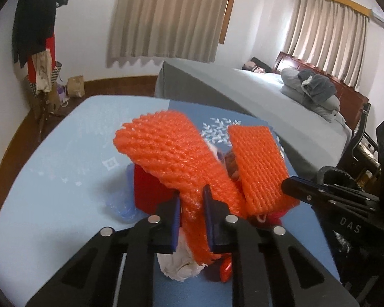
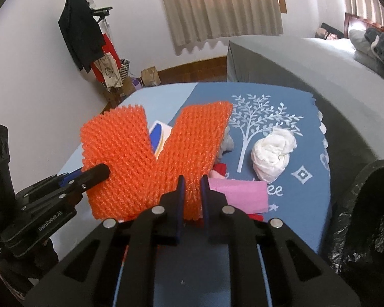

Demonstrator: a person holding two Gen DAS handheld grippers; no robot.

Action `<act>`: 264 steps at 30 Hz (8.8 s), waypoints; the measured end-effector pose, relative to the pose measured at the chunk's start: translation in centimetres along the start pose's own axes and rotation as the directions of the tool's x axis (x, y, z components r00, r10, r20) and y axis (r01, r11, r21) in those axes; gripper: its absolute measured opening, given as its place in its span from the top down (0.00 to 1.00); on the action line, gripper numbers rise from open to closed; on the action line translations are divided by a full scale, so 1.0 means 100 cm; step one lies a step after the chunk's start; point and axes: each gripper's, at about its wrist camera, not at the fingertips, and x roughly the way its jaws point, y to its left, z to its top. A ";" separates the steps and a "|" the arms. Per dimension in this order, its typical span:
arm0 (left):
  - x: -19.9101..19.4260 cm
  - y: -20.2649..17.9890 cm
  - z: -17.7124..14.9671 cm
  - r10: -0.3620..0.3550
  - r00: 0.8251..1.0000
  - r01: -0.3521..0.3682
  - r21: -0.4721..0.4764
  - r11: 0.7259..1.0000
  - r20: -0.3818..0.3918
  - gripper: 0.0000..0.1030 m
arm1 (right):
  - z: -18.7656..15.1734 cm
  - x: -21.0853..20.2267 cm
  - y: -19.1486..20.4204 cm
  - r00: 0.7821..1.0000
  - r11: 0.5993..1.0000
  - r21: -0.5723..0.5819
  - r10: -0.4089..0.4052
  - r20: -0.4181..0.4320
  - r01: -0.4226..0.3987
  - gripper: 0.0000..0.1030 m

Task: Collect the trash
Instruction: 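Grasp orange mesh sleeves with the right tool while the left tool grasps another, then carry both orange mesh sleeves over the black bin and open both tools, then grasp the white tissue wad with the left tool while the right grasps red bag, then move both tools over the bin and release tissue and red bag, then grasp the white cotton pad box with the left tool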

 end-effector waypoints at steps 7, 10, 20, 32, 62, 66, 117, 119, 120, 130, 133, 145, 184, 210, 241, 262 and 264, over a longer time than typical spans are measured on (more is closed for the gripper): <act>-0.032 -0.012 0.014 0.025 0.996 -0.027 0.024 0.999 0.083 0.85 | 0.009 -0.034 -0.005 0.998 1.000 -0.003 0.003 0.066 -0.003 0.89; -0.044 -0.025 0.020 0.021 0.993 -0.027 0.051 0.998 0.120 0.85 | 0.011 -0.049 -0.010 0.996 1.000 0.000 -0.002 0.093 0.002 0.89; -0.047 -0.094 0.025 -0.052 0.986 0.024 0.173 0.985 0.157 0.85 | -0.003 -0.105 -0.052 0.982 0.993 0.043 -0.119 0.150 0.114 0.89; -0.009 -0.189 0.012 -0.271 0.962 0.255 0.246 0.935 0.034 0.85 | -0.053 -0.161 -0.142 0.931 0.925 0.208 -0.346 0.116 0.317 0.89; 0.007 -0.169 0.012 -0.130 0.990 0.110 0.263 0.958 0.058 0.25 | -0.071 -0.156 -0.173 0.875 0.853 0.298 -0.474 0.101 0.428 0.11; -0.002 -0.127 0.012 -0.016 0.995 -0.007 0.232 0.973 0.097 0.25 | -0.050 -0.133 -0.144 0.905 0.897 0.258 -0.402 0.137 0.359 0.11; -0.003 0.052 -0.050 0.237 0.970 -0.236 0.036 0.971 -0.048 0.69 | -0.049 0.014 0.042 0.996 0.997 -0.019 -0.072 0.052 0.074 0.28; -0.003 0.054 -0.049 0.241 0.969 -0.240 0.031 0.970 -0.050 0.68 | -0.050 0.020 0.046 0.997 0.997 -0.022 -0.068 0.034 0.068 0.30; -0.003 0.056 -0.050 0.242 0.969 -0.240 0.030 0.970 -0.050 0.68 | -0.051 0.023 0.046 0.997 0.997 -0.023 -0.067 0.028 0.068 0.31; -0.003 0.061 -0.051 0.239 0.969 -0.238 0.025 0.971 -0.059 0.68 | -0.059 0.048 0.054 0.997 0.999 -0.045 -0.022 -0.072 0.019 0.55; -0.004 0.059 -0.051 0.238 0.969 -0.237 0.024 0.971 -0.059 0.68 | -0.058 0.044 0.055 0.997 0.999 -0.042 0.007 -0.074 -0.010 0.59; -0.022 0.021 -0.033 0.167 0.986 -0.166 0.054 0.985 0.002 0.68 | -0.047 -0.022 0.031 1.000 1.000 -0.028 -0.004 0.028 0.005 0.59; 0.043 -0.266 -0.007 -0.337 0.940 0.336 0.321 0.885 -0.054 0.69 | -0.098 -0.172 -0.210 0.840 0.798 0.401 -0.530 0.113 0.450 0.56; 0.024 -0.153 0.018 -0.040 0.991 0.007 0.248 0.969 0.126 0.23 | -0.062 -0.129 -0.156 0.869 0.853 0.331 -0.471 0.153 0.404 0.07; 0.074 -0.047 -0.005 0.200 0.980 -0.198 0.146 0.969 -0.001 0.23 | -0.026 -0.032 -0.088 0.938 0.933 0.194 -0.328 0.113 0.303 0.07; 0.051 -0.037 0.008 0.133 0.989 -0.138 0.085 0.987 0.067 0.64 | -0.007 -0.001 -0.078 0.949 0.947 0.157 -0.297 0.104 0.279 0.07; 0.051 -0.037 0.010 0.137 0.987 -0.144 0.087 0.986 0.081 0.64 | -0.003 0.007 -0.078 0.951 0.948 0.157 -0.292 0.097 0.275 0.07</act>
